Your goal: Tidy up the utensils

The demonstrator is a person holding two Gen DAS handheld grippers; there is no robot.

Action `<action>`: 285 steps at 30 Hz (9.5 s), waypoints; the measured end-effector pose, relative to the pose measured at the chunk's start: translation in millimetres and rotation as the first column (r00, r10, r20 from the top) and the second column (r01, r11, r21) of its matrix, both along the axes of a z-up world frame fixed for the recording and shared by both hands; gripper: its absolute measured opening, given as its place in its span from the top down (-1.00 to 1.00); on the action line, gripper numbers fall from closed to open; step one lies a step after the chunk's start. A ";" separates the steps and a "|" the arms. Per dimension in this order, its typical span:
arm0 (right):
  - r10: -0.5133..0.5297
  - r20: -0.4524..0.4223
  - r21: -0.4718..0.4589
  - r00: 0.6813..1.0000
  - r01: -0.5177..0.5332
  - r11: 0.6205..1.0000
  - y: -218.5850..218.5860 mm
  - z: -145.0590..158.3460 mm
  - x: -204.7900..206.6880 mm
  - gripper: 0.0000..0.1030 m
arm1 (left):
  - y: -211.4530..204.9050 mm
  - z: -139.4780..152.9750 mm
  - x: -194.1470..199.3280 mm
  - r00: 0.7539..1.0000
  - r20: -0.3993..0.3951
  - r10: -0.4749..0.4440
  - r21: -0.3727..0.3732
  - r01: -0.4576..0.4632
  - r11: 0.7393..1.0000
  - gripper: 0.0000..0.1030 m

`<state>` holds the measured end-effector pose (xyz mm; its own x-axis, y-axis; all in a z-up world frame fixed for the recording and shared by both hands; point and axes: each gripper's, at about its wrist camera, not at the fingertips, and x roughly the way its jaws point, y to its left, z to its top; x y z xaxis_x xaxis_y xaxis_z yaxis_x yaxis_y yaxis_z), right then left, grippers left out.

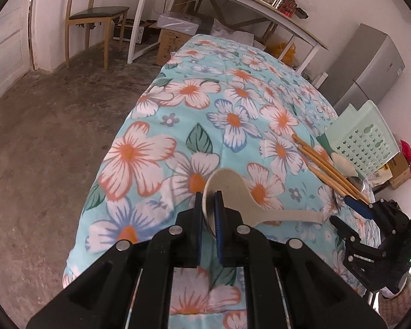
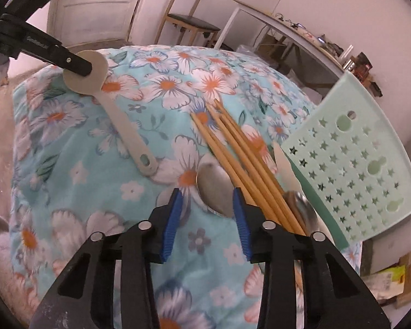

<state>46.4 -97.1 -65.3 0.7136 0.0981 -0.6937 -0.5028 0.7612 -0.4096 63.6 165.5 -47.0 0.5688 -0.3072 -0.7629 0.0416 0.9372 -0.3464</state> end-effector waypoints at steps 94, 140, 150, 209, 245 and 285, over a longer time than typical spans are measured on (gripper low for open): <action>-0.353 0.008 0.763 0.936 0.223 0.607 -220.7 165.1 -18.0 -0.60 | -147.6 124.9 46.4 0.889 0.420 -0.181 -0.069 0.230 0.971 -0.34; -0.467 -0.178 0.554 0.866 0.481 0.680 -146.3 -10.9 -53.3 -0.85 | -206.2 3.0 97.9 0.975 -0.029 -0.220 -0.337 0.197 0.921 0.42; -0.464 -0.173 0.562 0.869 0.474 0.677 -146.2 -10.4 -53.4 -0.85 | -212.6 -17.2 99.7 0.955 -0.126 -0.269 -0.442 0.189 0.877 0.44; -0.222 0.077 0.051 0.972 0.219 0.974 -98.1 28.4 14.6 0.48 | -123.2 -4.0 50.0 0.988 0.134 -0.081 -0.293 0.118 0.949 0.91; -0.209 0.042 0.079 0.977 0.206 0.975 -59.9 14.5 45.5 0.72 | -120.9 -7.9 50.2 0.989 0.124 -0.075 -0.299 0.110 0.948 0.90; -0.255 0.036 0.261 0.966 0.237 0.936 -103.5 53.7 18.5 0.95 | -125.8 8.5 42.8 0.985 0.156 -0.070 -0.272 0.111 0.956 0.92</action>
<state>64.9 -200.6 -11.6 0.7825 0.0792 -0.6176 -0.2647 0.9401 -0.2148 106.4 39.7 -38.5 0.6258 -0.5509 -0.5521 0.1901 0.7943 -0.5770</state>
